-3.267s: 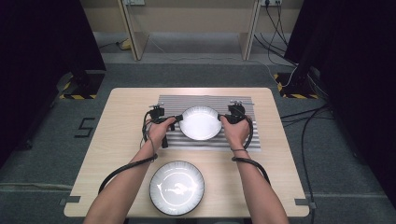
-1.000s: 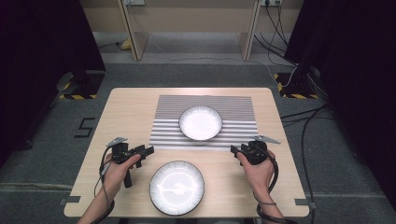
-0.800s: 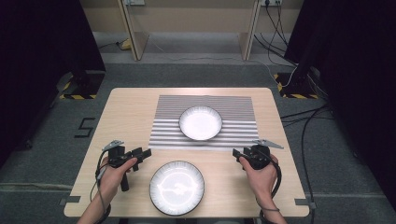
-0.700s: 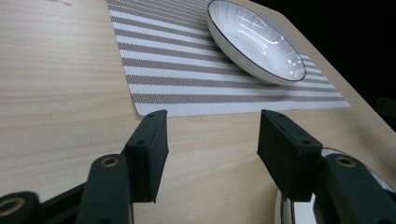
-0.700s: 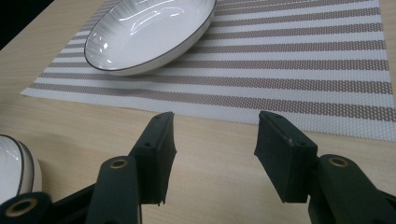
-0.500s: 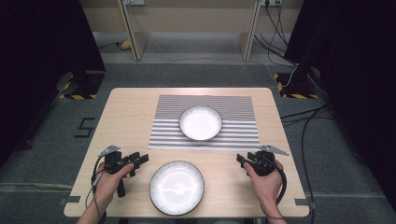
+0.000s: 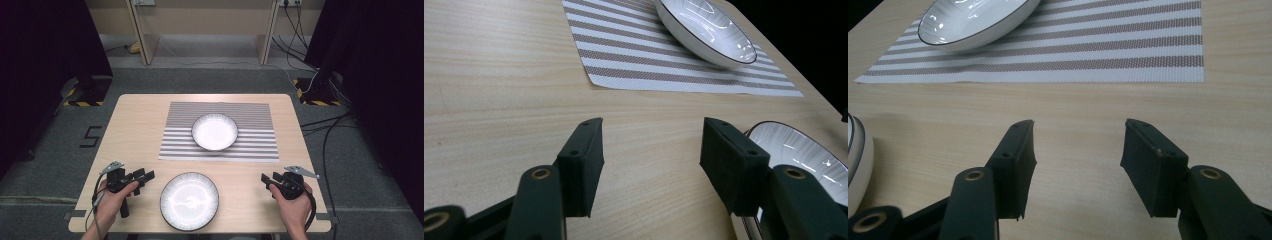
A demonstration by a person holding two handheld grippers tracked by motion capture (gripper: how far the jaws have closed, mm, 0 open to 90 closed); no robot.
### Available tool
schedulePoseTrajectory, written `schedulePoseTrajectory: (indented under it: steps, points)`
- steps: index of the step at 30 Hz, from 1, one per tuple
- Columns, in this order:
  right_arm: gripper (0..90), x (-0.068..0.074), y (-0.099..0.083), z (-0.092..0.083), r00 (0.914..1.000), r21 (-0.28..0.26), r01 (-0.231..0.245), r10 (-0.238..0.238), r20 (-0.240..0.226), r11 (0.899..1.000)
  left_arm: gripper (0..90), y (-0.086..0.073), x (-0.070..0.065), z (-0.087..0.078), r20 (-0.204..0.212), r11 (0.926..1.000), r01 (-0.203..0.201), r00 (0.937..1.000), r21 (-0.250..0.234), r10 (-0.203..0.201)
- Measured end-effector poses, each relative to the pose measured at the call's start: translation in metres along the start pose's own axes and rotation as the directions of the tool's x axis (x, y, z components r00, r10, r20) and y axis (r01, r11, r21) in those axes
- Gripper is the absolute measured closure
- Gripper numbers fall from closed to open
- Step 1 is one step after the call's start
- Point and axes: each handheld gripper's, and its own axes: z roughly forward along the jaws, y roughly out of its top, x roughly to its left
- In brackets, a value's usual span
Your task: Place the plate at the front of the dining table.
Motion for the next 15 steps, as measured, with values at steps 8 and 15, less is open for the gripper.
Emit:
schedulePoseTrajectory:
  steps: [8,15]
  points:
    - [46.9,-0.003,-0.007,-0.003,0.9999,-0.039,-0.010,0.010,-0.011,0.999,41.9,-0.010,0.001,0.001,0.000,0.9996,0.013,0.9999,-0.024,-0.013]
    - [46.7,-0.004,-0.013,-0.003,0.9994,-0.063,-0.025,0.024,-0.024,0.998,39.6,-0.016,-0.001,0.002,-0.004,0.9993,-0.001,1.0000,-0.037,0.001]
